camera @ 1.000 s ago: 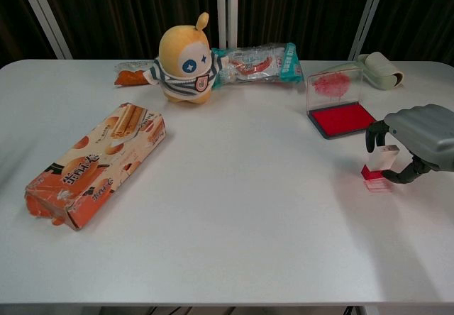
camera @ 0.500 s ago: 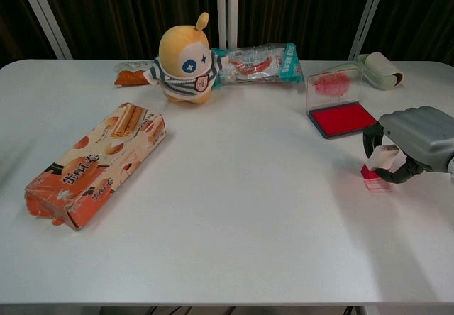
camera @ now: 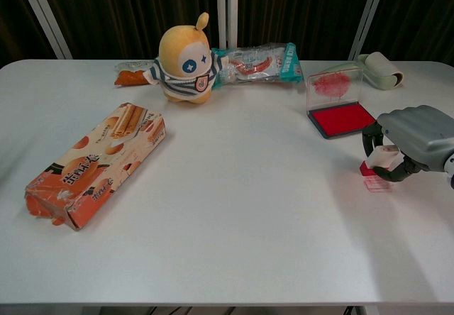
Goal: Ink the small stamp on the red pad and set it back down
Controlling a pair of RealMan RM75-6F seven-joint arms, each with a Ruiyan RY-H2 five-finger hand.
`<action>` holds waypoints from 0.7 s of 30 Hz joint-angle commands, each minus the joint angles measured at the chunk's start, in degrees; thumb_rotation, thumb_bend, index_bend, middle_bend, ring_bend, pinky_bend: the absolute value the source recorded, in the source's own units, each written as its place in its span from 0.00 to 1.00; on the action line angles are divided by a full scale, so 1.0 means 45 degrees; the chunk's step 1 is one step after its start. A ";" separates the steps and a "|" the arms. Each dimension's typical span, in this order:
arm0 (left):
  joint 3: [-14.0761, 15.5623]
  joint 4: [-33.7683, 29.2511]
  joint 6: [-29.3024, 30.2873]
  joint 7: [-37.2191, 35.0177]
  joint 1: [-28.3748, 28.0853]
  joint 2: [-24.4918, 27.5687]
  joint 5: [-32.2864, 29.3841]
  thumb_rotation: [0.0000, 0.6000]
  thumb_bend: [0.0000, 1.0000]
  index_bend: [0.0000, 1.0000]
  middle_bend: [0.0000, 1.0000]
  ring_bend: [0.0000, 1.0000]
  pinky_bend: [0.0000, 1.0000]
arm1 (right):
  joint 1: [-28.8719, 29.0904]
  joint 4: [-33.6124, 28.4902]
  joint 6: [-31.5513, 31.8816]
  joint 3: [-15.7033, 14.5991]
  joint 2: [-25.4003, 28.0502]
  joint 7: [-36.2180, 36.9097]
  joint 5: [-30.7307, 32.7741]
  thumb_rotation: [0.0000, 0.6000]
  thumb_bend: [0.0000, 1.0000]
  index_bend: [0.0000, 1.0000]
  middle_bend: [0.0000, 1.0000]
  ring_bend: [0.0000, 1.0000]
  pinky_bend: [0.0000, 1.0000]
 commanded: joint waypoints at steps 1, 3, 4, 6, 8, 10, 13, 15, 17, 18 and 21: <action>0.0001 0.0012 -0.0004 -0.0009 0.0005 0.0000 -0.0013 0.66 0.12 0.11 0.18 0.12 0.21 | 0.0007 0.0005 0.0032 0.0030 0.0005 0.0012 -0.0001 1.00 0.29 0.58 0.53 0.81 0.97; 0.0005 0.0025 -0.0005 -0.0022 0.0016 0.0003 -0.0026 0.67 0.12 0.11 0.18 0.12 0.21 | 0.0005 -0.0091 0.0096 0.0075 0.0076 0.0039 -0.0017 1.00 0.29 0.59 0.53 0.81 0.97; 0.0006 0.0036 -0.0006 -0.0027 0.0021 0.0003 -0.0035 0.67 0.12 0.11 0.18 0.12 0.21 | 0.0010 -0.0226 0.0154 0.0130 0.0167 0.0081 -0.0039 1.00 0.30 0.59 0.53 0.81 0.97; 0.0005 0.0050 -0.0014 -0.0035 0.0021 0.0008 -0.0043 0.67 0.12 0.11 0.18 0.12 0.21 | 0.0056 -0.0520 0.0194 0.0272 0.0383 0.0123 -0.0027 1.00 0.30 0.59 0.53 0.81 0.97; 0.0004 0.0062 -0.0017 -0.0041 0.0016 0.0007 -0.0036 0.67 0.12 0.11 0.18 0.12 0.21 | 0.0199 -0.0926 0.0125 0.0569 0.0699 0.0124 0.0112 1.00 0.30 0.59 0.53 0.81 0.97; 0.0004 0.0063 -0.0019 -0.0053 0.0009 -0.0002 -0.0022 0.67 0.12 0.11 0.18 0.12 0.21 | 0.0462 -0.1276 -0.0089 0.0963 0.1002 -0.0007 0.0385 1.00 0.31 0.59 0.53 0.81 0.97; 0.0009 0.0062 -0.0026 -0.0050 0.0008 -0.0030 -0.0021 0.66 0.12 0.11 0.18 0.12 0.21 | 0.1005 -0.1341 -0.0571 0.1582 0.1231 -0.0340 0.0947 1.00 0.31 0.59 0.53 0.81 0.97; 0.0017 0.0054 -0.0028 -0.0038 0.0014 -0.0036 -0.0023 0.66 0.12 0.11 0.18 0.12 0.21 | 0.1398 -0.1061 -0.0919 0.1905 0.1201 -0.0572 0.1308 1.00 0.31 0.59 0.53 0.81 0.97; 0.0023 0.0046 -0.0021 -0.0012 0.0028 -0.0031 -0.0035 0.66 0.12 0.11 0.18 0.12 0.21 | 0.1843 -0.0581 -0.1364 0.2189 0.1049 -0.0716 0.1718 1.00 0.31 0.59 0.53 0.81 0.97; 0.0025 0.0034 -0.0020 0.0002 0.0035 -0.0019 -0.0045 0.66 0.12 0.11 0.18 0.12 0.21 | 0.2024 -0.0358 -0.1551 0.2281 0.0962 -0.0749 0.1877 1.00 0.31 0.59 0.53 0.81 0.97; 0.0014 -0.0031 -0.0008 0.0059 0.0049 0.0058 -0.0079 0.66 0.12 0.11 0.18 0.12 0.21 | 0.2653 0.0509 -0.2181 0.2516 0.0582 -0.0827 0.2369 1.00 0.31 0.59 0.53 0.81 0.97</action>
